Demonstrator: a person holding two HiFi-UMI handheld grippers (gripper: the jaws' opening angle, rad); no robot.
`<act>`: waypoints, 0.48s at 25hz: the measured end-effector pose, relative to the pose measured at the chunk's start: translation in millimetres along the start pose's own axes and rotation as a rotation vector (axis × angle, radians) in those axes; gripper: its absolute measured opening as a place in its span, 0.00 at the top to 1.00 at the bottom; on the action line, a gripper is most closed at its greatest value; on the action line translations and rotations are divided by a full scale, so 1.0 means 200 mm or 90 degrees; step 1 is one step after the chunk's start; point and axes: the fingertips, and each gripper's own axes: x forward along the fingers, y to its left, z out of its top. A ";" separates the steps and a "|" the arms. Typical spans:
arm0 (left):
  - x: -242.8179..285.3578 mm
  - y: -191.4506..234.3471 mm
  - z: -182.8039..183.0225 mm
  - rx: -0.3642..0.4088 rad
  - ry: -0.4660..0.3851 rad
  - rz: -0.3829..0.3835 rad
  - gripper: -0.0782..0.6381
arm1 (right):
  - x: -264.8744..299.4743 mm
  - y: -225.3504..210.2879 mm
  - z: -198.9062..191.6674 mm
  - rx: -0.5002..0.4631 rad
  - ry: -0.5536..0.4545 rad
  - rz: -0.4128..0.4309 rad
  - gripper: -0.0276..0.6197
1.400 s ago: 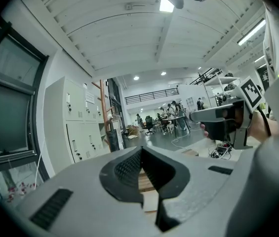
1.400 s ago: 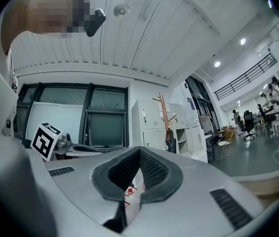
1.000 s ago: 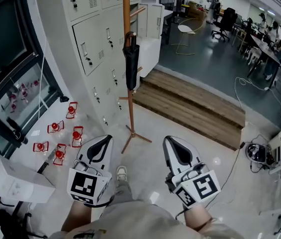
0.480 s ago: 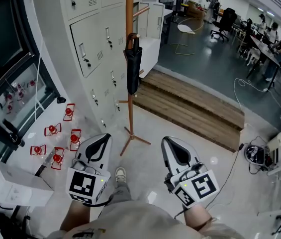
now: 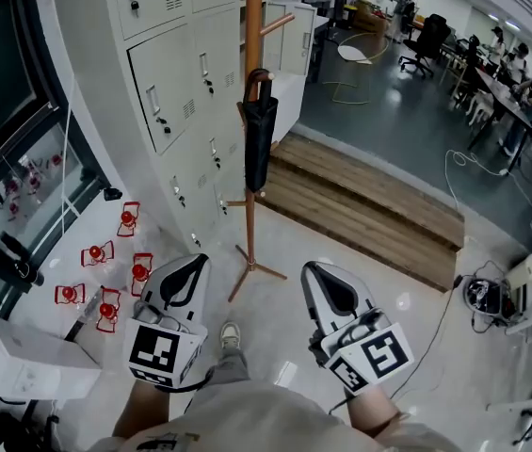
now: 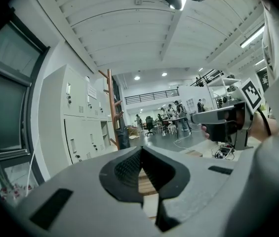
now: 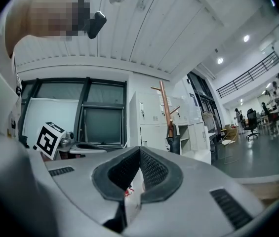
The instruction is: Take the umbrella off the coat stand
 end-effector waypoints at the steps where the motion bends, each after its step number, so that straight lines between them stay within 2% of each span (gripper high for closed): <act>1: 0.02 0.02 -0.01 -0.001 0.001 -0.002 0.88 | 0.03 -0.01 -0.01 0.000 0.002 -0.001 0.95; 12: 0.36 0.32 -0.07 -0.018 0.003 -0.032 0.88 | 0.42 -0.19 -0.10 0.007 0.029 -0.035 0.95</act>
